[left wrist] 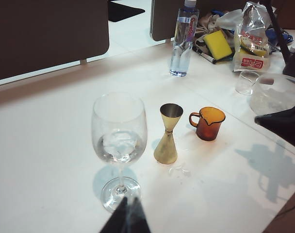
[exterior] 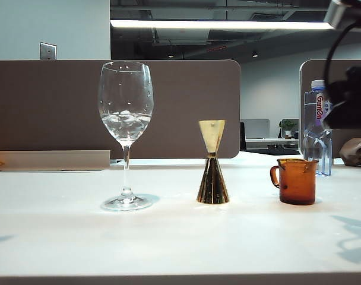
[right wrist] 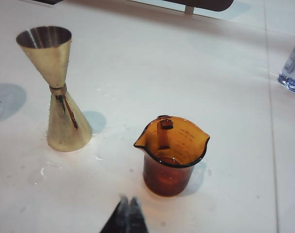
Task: Pick up the small amber measuring cup and pour the water in it into the jigger, then pick up the jigger and pour the water in it into the wine glass.
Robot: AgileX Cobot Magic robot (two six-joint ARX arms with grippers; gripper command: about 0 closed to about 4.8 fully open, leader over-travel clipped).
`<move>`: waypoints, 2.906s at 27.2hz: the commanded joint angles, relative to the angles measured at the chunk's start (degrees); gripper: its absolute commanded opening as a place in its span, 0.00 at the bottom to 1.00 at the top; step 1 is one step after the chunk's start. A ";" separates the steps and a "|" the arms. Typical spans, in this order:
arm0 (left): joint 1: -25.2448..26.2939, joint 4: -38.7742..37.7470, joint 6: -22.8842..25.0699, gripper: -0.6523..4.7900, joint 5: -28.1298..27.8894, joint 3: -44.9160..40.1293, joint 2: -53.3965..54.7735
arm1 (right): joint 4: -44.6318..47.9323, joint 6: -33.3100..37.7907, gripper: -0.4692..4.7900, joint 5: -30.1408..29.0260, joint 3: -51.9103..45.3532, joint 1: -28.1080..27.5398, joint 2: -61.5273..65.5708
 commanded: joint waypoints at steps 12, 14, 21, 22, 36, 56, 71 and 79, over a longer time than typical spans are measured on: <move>0.00 0.70 0.11 0.12 0.13 0.15 0.04 | -0.09 3.28 0.08 -3.50 -7.52 -5.60 -11.54; 0.00 0.70 0.11 0.12 0.13 0.15 0.04 | -0.11 3.28 0.08 -3.48 -9.09 -5.60 -12.48; 0.00 0.70 0.11 0.12 0.13 0.15 0.04 | -1.53 3.28 0.08 -3.45 -11.13 -5.60 -13.31; 0.00 0.70 0.11 0.12 0.13 0.15 0.04 | -1.53 3.28 0.08 -3.45 -11.13 -5.60 -13.31; 0.00 0.70 0.11 0.12 0.13 0.15 0.02 | -6.58 3.26 0.08 -3.26 -11.13 -17.94 -26.05; 0.00 0.70 0.11 0.12 0.13 0.15 0.02 | -6.60 3.26 0.08 -3.26 -11.13 -26.47 -41.81; 0.00 0.70 0.11 0.12 0.13 0.15 0.02 | -15.87 3.45 0.08 -9.44 -11.13 -27.56 -45.20; 0.00 0.70 0.11 0.12 0.13 0.15 0.02 | -25.51 3.45 0.08 -9.64 -11.13 -26.64 -45.20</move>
